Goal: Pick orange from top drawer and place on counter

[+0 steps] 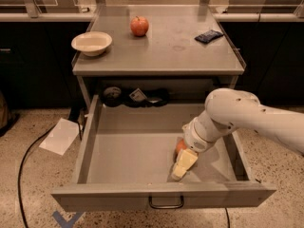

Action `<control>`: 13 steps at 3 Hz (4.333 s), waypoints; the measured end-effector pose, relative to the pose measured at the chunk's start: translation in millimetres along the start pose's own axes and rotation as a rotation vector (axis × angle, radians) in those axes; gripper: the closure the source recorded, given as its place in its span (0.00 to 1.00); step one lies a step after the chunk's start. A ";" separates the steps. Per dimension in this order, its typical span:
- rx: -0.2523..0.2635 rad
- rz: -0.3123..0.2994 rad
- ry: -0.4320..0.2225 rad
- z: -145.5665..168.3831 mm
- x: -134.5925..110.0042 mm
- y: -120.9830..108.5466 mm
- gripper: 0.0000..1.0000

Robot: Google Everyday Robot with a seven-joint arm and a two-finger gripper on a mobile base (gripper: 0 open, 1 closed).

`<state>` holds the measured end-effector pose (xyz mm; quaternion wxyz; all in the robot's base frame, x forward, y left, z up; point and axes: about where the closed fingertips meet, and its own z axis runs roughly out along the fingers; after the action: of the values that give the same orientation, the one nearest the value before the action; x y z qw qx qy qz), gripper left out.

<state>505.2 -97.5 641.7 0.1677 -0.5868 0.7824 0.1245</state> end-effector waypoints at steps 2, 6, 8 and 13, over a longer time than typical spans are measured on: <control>0.010 0.008 0.009 3.1 3.2 -7.3 0.00; 0.002 0.032 0.023 16.8 12.4 -34.4 0.00; -0.018 0.042 0.043 18.3 21.6 -23.2 0.00; -0.050 0.041 -0.017 -8.8 5.4 -26.5 1.00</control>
Offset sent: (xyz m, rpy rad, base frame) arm 0.0159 -0.0097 -0.0076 -0.0231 -0.0113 -0.0308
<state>528.3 -113.2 647.6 0.1568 -0.5735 0.7895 0.1524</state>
